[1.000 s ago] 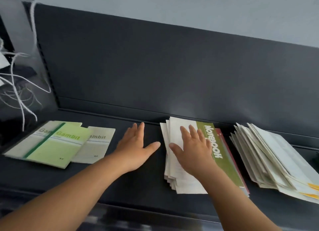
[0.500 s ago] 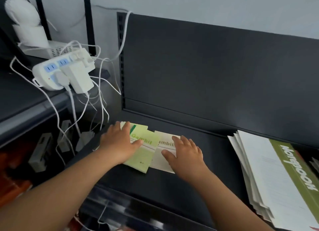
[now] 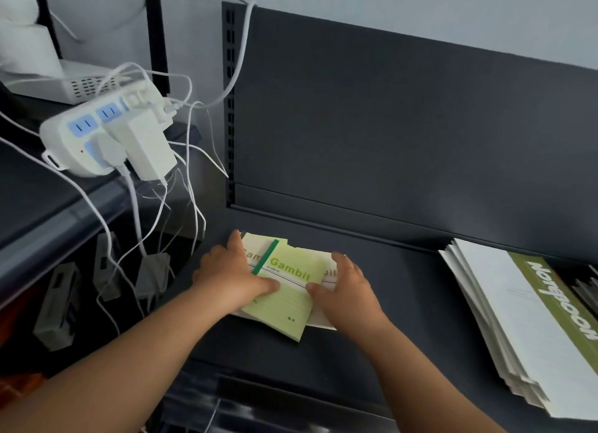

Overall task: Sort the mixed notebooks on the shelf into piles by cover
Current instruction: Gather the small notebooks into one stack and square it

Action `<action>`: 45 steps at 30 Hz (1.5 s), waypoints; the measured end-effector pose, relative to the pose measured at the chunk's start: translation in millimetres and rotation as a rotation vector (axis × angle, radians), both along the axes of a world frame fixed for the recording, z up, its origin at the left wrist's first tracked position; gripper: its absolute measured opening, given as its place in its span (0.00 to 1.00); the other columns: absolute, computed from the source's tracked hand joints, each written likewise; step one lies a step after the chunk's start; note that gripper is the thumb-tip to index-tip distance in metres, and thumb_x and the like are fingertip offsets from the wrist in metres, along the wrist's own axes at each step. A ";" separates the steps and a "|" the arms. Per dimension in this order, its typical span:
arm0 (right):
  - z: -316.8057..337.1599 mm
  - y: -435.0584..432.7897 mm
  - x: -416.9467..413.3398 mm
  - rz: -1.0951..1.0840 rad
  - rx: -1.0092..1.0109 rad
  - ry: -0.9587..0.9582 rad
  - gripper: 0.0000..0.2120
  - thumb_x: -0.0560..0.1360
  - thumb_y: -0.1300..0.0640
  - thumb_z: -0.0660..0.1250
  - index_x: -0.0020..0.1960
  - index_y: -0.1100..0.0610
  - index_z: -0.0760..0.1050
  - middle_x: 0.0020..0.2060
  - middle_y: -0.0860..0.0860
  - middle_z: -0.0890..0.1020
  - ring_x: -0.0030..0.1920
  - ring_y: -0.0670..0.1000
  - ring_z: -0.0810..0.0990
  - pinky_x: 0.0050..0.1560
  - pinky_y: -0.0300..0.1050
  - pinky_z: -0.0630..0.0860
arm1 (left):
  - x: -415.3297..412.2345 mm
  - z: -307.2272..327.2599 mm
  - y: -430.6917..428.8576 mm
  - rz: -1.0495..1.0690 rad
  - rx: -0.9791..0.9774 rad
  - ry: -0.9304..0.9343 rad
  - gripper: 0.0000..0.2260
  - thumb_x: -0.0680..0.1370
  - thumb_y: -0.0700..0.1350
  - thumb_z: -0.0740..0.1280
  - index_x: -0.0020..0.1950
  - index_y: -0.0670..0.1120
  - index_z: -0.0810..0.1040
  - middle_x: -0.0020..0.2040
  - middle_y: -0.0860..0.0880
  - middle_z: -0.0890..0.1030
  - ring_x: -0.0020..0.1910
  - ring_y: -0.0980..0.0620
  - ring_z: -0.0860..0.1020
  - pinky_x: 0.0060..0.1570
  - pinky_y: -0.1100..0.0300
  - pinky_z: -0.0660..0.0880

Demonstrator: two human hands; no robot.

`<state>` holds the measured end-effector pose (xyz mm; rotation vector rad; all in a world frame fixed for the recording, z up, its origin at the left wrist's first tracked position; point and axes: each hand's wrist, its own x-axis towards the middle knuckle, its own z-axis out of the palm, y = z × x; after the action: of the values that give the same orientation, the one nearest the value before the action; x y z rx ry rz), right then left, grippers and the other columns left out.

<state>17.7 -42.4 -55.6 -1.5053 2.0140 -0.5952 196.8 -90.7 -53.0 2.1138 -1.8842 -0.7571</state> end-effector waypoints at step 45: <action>24.3 -1.3 -57.5 -0.359 -0.176 -1.123 0.14 0.79 0.65 0.61 0.63 0.60 0.77 0.56 0.59 0.84 0.57 0.62 0.82 0.46 0.61 0.82 | 15.3 27.7 2.7 0.191 -0.282 0.835 0.27 0.71 0.35 0.75 0.64 0.49 0.69 0.47 0.55 0.76 0.46 0.54 0.76 0.36 0.59 0.71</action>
<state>-39.8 -43.7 -31.3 -0.5762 1.3090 -1.3976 212.1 -88.0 -25.3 1.4345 -1.2277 -1.0365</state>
